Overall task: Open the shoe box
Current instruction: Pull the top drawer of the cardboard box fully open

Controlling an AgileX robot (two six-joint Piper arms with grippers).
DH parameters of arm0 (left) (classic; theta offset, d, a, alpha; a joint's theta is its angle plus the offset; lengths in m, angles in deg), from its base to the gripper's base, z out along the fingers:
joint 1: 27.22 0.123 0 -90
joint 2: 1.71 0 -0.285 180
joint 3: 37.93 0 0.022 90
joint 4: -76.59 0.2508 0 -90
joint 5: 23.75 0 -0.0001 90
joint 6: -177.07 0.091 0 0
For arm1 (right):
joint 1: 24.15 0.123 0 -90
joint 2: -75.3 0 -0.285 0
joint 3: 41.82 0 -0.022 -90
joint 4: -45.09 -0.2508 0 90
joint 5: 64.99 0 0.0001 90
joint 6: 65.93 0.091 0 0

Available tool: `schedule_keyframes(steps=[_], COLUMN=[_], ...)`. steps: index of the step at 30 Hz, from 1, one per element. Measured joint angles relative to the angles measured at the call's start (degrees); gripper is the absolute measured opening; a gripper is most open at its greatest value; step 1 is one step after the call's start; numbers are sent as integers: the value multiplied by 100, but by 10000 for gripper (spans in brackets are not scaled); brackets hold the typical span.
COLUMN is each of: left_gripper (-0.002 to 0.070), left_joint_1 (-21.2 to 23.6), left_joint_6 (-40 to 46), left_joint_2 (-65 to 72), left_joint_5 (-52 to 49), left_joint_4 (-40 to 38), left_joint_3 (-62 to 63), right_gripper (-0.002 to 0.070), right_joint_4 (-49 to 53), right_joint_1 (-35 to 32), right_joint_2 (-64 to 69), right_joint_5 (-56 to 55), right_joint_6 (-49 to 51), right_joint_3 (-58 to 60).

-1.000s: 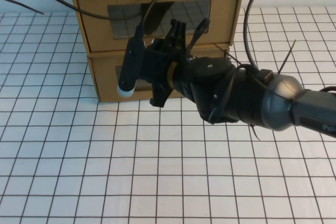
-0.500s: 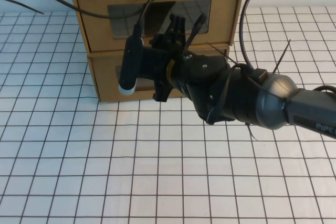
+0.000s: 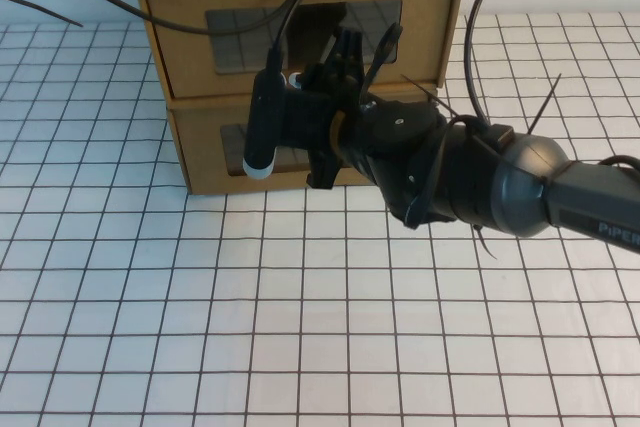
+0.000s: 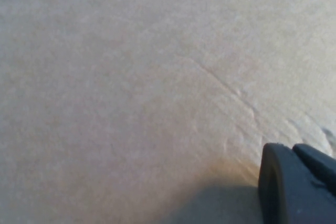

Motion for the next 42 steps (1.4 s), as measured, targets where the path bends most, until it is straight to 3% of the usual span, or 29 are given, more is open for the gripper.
schedule_keyframes(steps=[5,21,33,42], left_gripper=[-2,-2,-2,-2], left_joint_1=[0,0,0,0], left_joint_6=[-10,-20,-79,-141], left_joint_2=[0,0,0,0], left_joint_5=[0,-24,-51,-110], left_joint_4=[0,-11,-22,-42], left_joint_3=[0,0,0,4], right_gripper=[219,22,11,8], right_joint_4=[103,165,165,165], right_joint_1=[-10,-21,145,508], right_joint_2=[0,23,-2,-718], right_joint_5=[0,271,571,692], right_joint_6=[109,210,210,322], right_joint_3=[0,-65,6,977])
